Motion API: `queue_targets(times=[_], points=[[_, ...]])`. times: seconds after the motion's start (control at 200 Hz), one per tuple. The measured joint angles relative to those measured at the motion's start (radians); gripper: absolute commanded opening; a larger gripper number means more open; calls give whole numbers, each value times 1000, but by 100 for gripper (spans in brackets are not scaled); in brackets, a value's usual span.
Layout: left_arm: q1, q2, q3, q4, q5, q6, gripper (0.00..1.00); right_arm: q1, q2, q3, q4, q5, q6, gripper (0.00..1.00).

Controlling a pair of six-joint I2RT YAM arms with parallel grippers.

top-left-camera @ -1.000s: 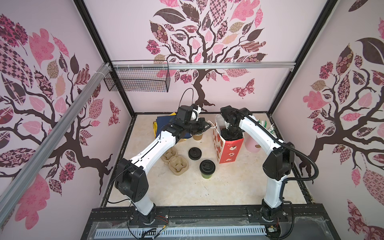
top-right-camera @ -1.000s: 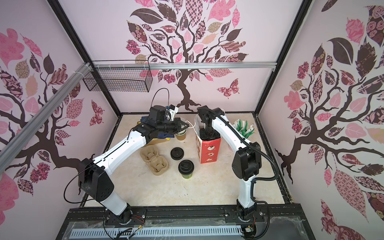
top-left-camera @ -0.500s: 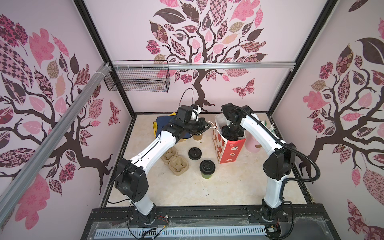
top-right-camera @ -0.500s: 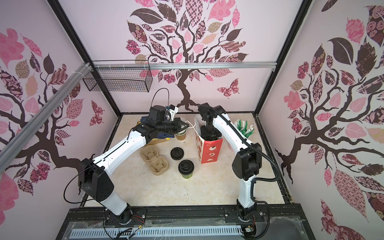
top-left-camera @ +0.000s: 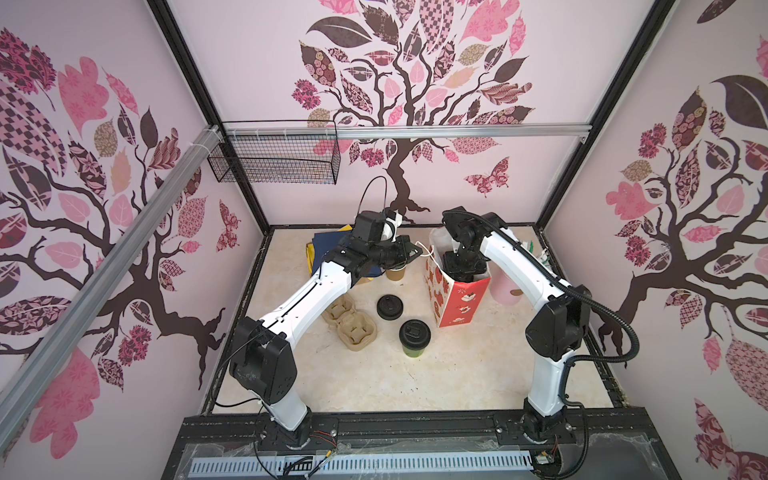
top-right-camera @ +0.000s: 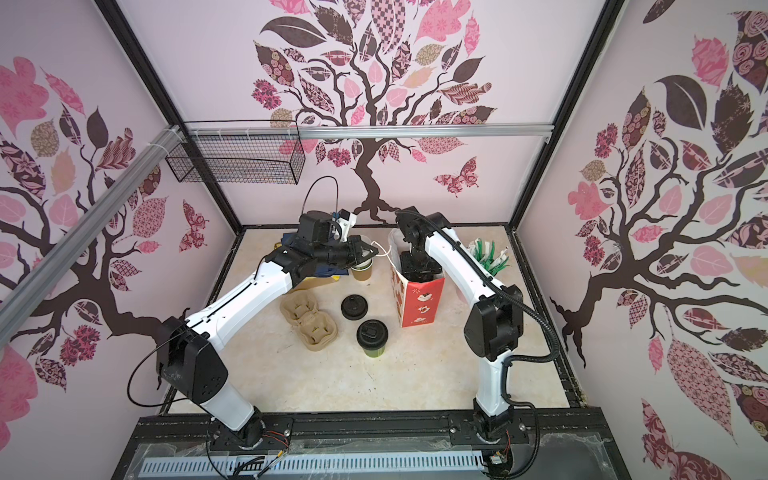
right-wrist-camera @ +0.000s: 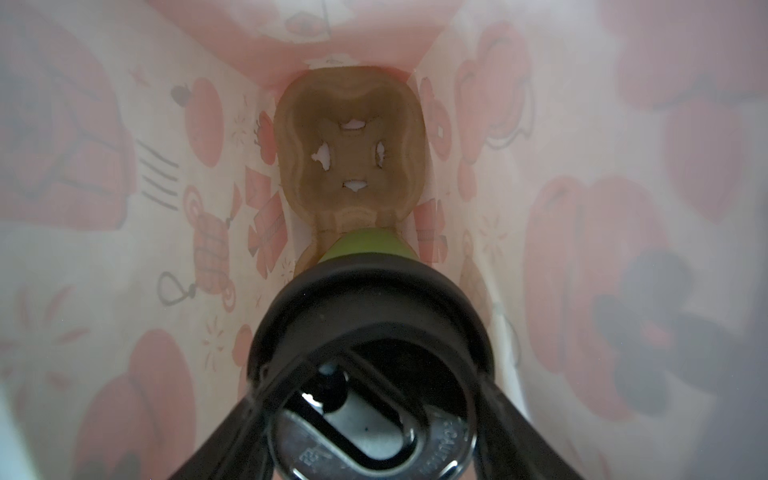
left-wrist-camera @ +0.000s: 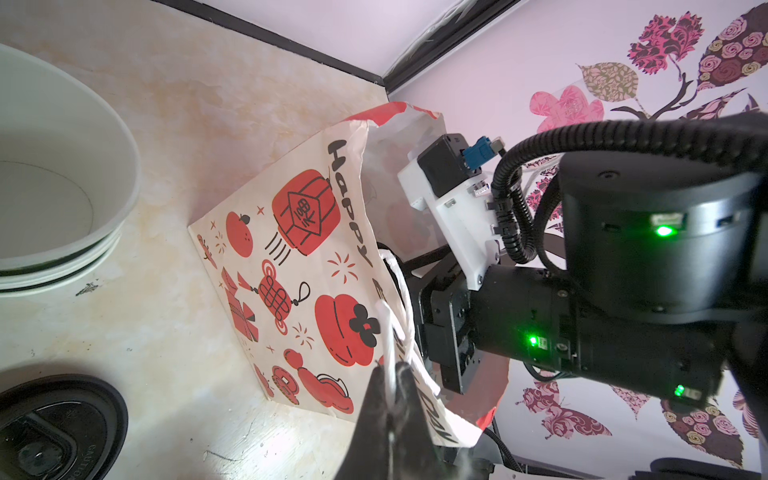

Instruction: Pack the takeout coffee

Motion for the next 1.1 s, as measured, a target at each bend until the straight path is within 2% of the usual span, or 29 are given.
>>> queue_targets(times=[0.66, 1.095], points=[[0, 0, 0, 0, 0, 2, 0, -6, 0, -39, 36, -5, 0, 66], [0, 0, 0, 0, 0, 2, 0, -10, 0, 27, -76, -21, -4, 67]])
